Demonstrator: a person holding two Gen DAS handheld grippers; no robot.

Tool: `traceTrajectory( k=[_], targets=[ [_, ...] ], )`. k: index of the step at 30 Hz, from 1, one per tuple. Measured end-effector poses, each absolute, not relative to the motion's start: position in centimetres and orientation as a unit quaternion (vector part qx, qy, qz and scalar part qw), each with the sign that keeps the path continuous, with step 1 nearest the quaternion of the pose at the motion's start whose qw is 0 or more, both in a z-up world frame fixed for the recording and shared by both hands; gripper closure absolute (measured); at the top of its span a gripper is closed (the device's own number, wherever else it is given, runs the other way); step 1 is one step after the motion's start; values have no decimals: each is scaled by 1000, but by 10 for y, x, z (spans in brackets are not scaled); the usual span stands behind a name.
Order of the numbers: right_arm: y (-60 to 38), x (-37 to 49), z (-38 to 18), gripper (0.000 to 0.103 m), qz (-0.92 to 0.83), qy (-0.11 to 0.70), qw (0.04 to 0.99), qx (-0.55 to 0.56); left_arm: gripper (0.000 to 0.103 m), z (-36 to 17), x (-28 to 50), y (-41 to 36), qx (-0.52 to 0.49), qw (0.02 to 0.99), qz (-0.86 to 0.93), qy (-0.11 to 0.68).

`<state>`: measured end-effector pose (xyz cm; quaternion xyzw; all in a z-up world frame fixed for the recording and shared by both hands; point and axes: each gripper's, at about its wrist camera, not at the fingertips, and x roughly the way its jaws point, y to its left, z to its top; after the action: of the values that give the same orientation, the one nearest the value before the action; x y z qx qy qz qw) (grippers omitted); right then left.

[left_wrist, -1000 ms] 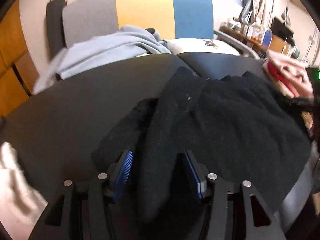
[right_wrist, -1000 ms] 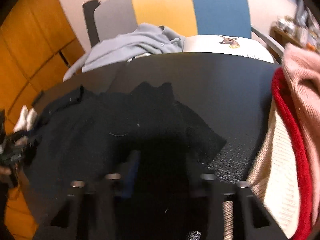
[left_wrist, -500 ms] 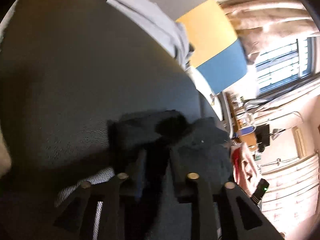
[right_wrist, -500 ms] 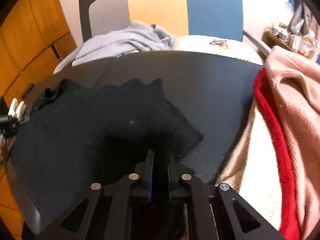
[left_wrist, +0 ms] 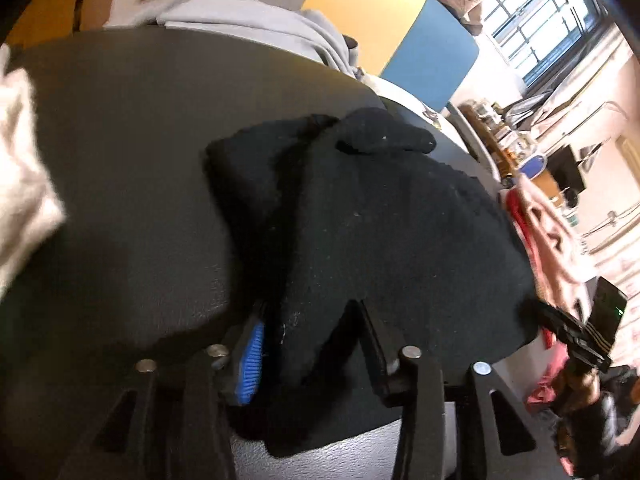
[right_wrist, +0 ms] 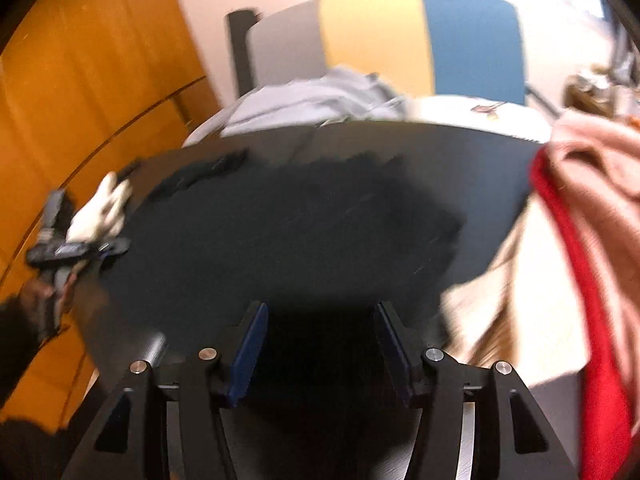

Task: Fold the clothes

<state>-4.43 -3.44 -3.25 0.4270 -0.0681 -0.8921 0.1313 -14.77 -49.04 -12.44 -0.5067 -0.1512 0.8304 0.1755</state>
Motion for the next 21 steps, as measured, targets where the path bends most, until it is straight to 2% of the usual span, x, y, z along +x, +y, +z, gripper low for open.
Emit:
traceTrajectory(
  k=[4,8,10,14,17,19,21],
  targets=[
    [-45,-28,-61,44,-868,-83,126,473,78,-124,-124,-492,-516,154,833,-124],
    [-43,1,-65,44,-863,-116,136,473,78,-119,-96,-493,-513,136,841,-108],
    [-45,9,-65,44,-857,-122,138,481,67,-110,-84,-493,-502,116,853,-82],
    [-51,13,-58,44,-839,-124,149,509,65,-82,-73,-491,-450,81,890,-1],
    [-51,2,-39,42,-852,-118,144,488,57,-51,-81,-469,-394,121,909,60],
    [-51,-15,-23,24,-871,-116,142,456,51,-38,-95,-443,-365,147,912,117],
    [-54,-37,-15,19,-888,-104,130,429,47,-33,-108,-420,-349,173,906,167]
  ],
)
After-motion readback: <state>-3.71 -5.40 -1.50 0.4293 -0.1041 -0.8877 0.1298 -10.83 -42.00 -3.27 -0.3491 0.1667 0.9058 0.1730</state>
